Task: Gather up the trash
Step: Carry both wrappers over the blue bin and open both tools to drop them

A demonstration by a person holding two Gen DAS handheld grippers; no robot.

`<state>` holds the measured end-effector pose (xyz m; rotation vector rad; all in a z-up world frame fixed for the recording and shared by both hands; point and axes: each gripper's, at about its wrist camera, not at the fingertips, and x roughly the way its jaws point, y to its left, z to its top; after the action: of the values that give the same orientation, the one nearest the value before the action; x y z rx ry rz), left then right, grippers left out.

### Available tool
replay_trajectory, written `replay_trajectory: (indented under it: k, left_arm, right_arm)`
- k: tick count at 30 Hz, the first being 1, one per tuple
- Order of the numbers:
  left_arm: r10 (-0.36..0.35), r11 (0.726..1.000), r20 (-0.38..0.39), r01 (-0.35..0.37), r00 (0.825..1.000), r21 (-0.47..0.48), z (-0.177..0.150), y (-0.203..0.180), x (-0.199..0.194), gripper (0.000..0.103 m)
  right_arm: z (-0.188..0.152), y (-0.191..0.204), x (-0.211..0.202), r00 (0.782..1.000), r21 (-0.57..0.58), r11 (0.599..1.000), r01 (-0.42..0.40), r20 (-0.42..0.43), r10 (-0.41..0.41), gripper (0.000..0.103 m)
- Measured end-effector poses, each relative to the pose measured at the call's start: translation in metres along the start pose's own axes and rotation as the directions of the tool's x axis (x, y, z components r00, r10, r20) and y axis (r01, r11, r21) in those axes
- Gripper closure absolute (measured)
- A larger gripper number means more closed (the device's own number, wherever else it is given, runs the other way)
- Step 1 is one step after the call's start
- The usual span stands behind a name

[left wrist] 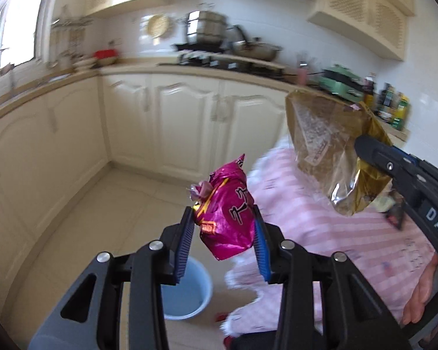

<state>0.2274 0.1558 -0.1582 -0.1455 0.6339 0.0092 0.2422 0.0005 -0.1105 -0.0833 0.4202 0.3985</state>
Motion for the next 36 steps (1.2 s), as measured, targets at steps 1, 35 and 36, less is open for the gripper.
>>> replay_trajectory:
  k: [1, 35, 36]
  left_arm:
    - [0.030, 0.999, -0.015, -0.030, 0.999, -0.025, -0.004, 0.017, 0.004, 0.066]
    - [-0.032, 0.969, -0.653, -0.135, 0.756, -0.205, -0.171, 0.171, 0.341, 0.065]
    - [-0.038, 0.970, -0.654, -0.129, 0.756, -0.206, -0.172, 0.169, 0.342, 0.065]
  right_arm:
    - [-0.002, 0.014, 0.015, 0.999, -0.010, 1.000, -0.028, -0.022, 0.028, 0.088]
    - [-0.244, 0.044, 0.395, 0.672, 0.088, 0.996, 0.033, -0.740, 0.043, 0.045]
    - [-0.244, 0.041, 0.396, 0.675, 0.089, 0.995, 0.039, -0.737, 0.039, 0.045]
